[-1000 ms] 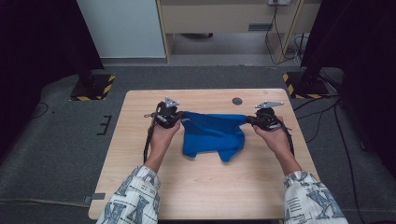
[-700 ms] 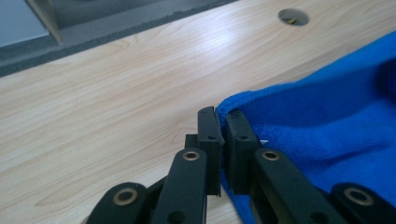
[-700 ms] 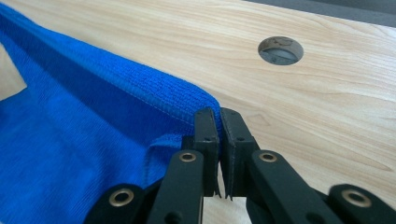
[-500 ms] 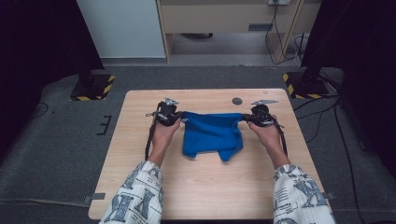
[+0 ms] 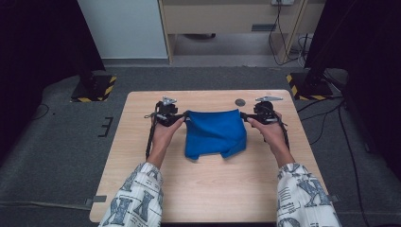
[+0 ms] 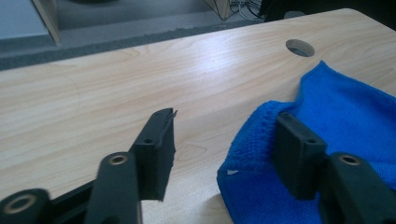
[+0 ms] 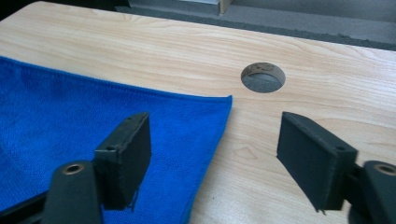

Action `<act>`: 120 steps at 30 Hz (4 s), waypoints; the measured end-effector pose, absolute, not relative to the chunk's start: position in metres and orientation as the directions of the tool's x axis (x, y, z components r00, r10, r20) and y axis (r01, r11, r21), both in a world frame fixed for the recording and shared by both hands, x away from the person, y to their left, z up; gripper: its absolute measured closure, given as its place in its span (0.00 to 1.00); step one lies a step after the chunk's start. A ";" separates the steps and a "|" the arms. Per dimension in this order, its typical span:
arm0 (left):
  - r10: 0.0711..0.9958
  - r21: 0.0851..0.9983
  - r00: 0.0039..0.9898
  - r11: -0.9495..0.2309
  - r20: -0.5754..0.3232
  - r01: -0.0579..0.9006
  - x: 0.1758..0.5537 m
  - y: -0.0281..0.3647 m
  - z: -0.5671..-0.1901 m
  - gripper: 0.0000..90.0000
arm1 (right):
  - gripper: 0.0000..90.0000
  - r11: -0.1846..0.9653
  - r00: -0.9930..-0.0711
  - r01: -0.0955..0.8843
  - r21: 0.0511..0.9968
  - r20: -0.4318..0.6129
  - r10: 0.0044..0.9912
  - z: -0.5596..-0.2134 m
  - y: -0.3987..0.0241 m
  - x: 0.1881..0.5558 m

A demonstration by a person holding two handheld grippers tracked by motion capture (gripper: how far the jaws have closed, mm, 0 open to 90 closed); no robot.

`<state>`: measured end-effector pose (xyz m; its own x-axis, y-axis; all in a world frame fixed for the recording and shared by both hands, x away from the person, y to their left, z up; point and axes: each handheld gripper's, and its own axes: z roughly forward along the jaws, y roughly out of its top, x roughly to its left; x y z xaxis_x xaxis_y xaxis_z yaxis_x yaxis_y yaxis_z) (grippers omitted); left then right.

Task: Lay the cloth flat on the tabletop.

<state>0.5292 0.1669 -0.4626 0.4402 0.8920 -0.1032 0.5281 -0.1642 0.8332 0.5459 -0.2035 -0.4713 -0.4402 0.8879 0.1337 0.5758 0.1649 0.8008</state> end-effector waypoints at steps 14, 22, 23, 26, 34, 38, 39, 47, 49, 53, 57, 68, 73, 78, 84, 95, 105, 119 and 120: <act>0.893 0.788 0.451 -0.262 -0.021 0.556 0.523 0.155 -0.481 0.38 | 0.40 0.224 -0.492 0.534 0.815 0.084 0.867 -0.474 -0.193 0.515; 0.889 0.792 0.455 -0.247 -0.044 0.559 0.519 0.152 -0.494 0.37 | 0.54 0.261 -0.512 0.543 0.798 0.068 0.856 -0.494 -0.194 0.501; 0.888 0.798 0.458 -0.242 -0.048 0.552 0.518 0.152 -0.492 0.37 | 0.54 0.261 -0.510 0.547 0.796 0.069 0.857 -0.497 -0.194 0.500; 0.886 0.812 0.461 -0.239 -0.042 0.533 0.513 0.152 -0.486 0.37 | 0.57 0.252 -0.506 0.549 0.797 0.076 0.859 -0.500 -0.196 0.496; 0.878 0.841 0.476 -0.221 -0.048 0.493 0.484 0.166 -0.477 0.38 | 0.66 0.249 -0.526 0.523 0.815 0.080 0.847 -0.495 -0.199 0.477; 0.871 0.841 0.489 -0.224 -0.055 0.493 0.466 0.171 -0.482 0.38 | 0.66 0.250 -0.539 0.517 0.819 0.084 0.838 -0.493 -0.195 0.470; 0.869 0.840 0.492 -0.227 -0.054 0.494 0.462 0.172 -0.484 0.38 | 0.66 0.246 -0.540 0.515 0.821 0.088 0.837 -0.492 -0.193 0.468; 0.848 0.827 0.529 -0.268 -0.043 0.495 0.426 0.172 -0.495 0.40 | 0.74 0.266 -0.605 0.481 0.835 0.096 0.791 -0.496 -0.178 0.441; 0.836 0.824 0.548 -0.287 -0.034 0.489 0.418 0.168 -0.497 0.40 | 0.76 0.261 -0.608 0.478 0.839 0.101 0.788 -0.496 -0.177 0.433; 0.821 0.815 0.570 -0.333 0.004 0.475 0.399 0.159 -0.505 0.42 | 0.80 0.263 -0.621 0.478 0.838 0.111 0.776 -0.497 -0.176 0.418; 0.810 0.819 0.587 -0.334 -0.004 0.466 0.386 0.155 -0.505 0.42 | 0.79 0.290 -0.645 0.474 0.831 0.103 0.758 -0.498 -0.173 0.401; 0.808 0.830 0.589 -0.324 -0.006 0.453 0.382 0.155 -0.504 0.43 | 0.67 0.309 -0.671 0.491 0.815 0.126 0.731 -0.502 -0.159 0.390; 0.813 0.831 0.582 -0.317 -0.009 0.456 0.383 0.157 -0.504 0.43 | 0.62 0.321 -0.667 0.508 0.799 0.130 0.734 -0.506 -0.153 0.389; 0.804 0.830 0.594 -0.327 -0.007 0.452 0.381 0.152 -0.505 0.43 | 0.61 0.326 -0.652 0.528 0.784 0.129 0.747 -0.511 -0.146 0.389; 0.796 0.828 0.605 -0.337 -0.003 0.448 0.380 0.148 -0.506 0.44 | 0.77 0.326 -0.636 0.534 0.780 0.116 0.763 -0.514 -0.141 0.392; 0.777 0.827 0.629 -0.342 -0.017 0.446 0.380 0.145 -0.508 0.54 | 0.97 0.316 -0.640 0.530 0.787 0.126 0.758 -0.513 -0.147 0.394; 0.740 0.805 0.672 -0.408 0.016 0.431 0.379 0.126 -0.514 0.61 | 0.97 0.304 -0.639 0.529 0.792 0.136 0.757 -0.510 -0.151 0.394; 0.721 0.746 0.689 -0.500 0.077 0.440 0.392 0.121 -0.528 0.89 | 0.97 0.295 -0.640 0.524 0.799 0.141 0.755 -0.508 -0.155 0.394; 0.719 0.746 0.692 -0.498 0.069 0.443 0.393 0.121 -0.528 0.94 | 0.97 0.291 -0.638 0.521 0.802 0.140 0.757 -0.507 -0.155 0.394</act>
